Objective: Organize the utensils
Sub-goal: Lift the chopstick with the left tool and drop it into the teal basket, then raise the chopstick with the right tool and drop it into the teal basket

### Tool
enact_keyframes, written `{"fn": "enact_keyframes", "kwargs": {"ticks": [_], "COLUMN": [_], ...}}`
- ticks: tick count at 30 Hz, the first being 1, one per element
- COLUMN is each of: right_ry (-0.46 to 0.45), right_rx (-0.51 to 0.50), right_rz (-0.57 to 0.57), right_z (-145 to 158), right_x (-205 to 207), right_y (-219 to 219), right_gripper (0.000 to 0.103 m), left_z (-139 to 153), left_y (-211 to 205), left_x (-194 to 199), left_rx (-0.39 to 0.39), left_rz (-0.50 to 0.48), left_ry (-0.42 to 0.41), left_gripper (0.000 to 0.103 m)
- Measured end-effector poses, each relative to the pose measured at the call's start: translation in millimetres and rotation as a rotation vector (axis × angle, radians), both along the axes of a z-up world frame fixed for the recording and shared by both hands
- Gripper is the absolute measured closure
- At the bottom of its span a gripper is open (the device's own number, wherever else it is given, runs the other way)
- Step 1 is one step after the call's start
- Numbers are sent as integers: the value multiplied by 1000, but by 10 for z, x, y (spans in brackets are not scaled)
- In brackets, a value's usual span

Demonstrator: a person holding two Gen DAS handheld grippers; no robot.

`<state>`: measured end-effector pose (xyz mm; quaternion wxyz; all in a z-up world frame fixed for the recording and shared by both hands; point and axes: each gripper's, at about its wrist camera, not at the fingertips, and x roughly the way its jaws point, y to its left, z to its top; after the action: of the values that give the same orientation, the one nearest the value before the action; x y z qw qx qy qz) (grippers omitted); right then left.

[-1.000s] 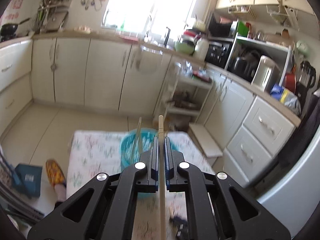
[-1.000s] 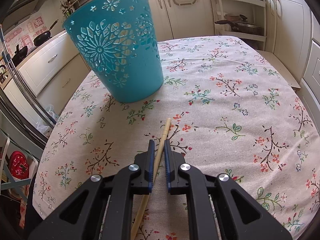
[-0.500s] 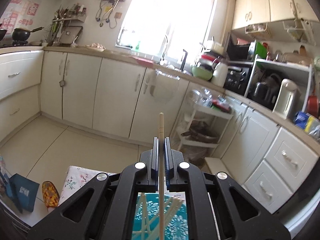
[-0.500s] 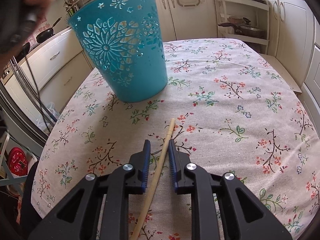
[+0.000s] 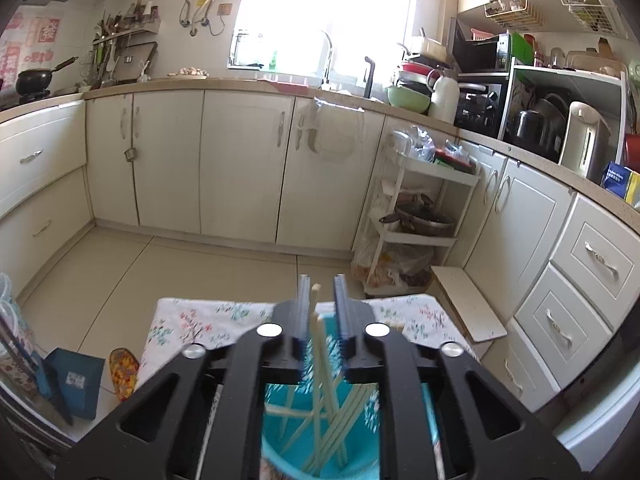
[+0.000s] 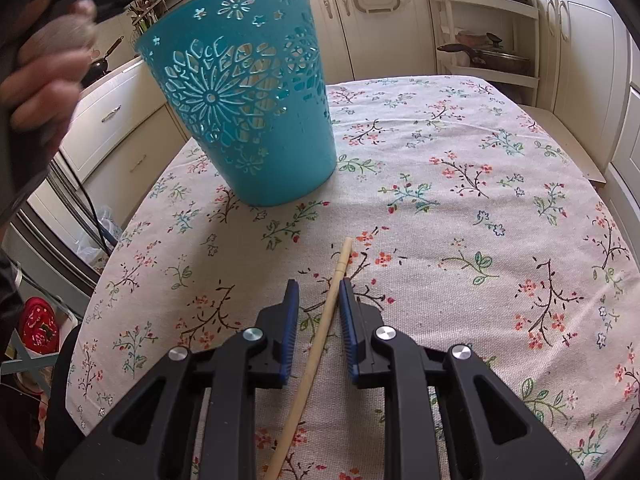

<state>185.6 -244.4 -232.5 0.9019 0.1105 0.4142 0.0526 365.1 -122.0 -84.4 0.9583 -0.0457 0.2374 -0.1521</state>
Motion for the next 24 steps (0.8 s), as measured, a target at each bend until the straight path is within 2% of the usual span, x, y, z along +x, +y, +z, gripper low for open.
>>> {"fn": "enact_keyframes", "kwargs": {"ticks": [1,3,4,6,9,13,16,19,24], "right_ry": [0,3,6,10,7,-6,-9,7,11], "right_rx": [1,9,16,17,2,-72,-143,-168,-196], "right_rz": [0,1,1,-5,-5,3,18,27,26], "right_z": [0,1,2,5,7,9,14,29,30], "right_x": [2,4,1,-12,-26,-38,-51,-74,-114], "right_y": [-1,-15,-27,-43,-31,58,128,142,156], "right_gripper": [82,82,82,82,82,85,88,88,88], "left_z": [-9,-30,-53,-126,-420,-978,-1255,-1404,-1558], "left_y": [51,137,203,295,428,487,496,490,545], "left_x": [-73,-199,-309,-467,-701,-758,-757,-744,-706], "left_rx": [6,17,28,47,90,171,206,225,208], "left_rz": [12,29,42,55,68,56,55,53,62], "left_ry": [-1,-3,-7,-7,38,175,234,260,305], "left_gripper": [77,60,57,44,32,31,31,30,23]}}
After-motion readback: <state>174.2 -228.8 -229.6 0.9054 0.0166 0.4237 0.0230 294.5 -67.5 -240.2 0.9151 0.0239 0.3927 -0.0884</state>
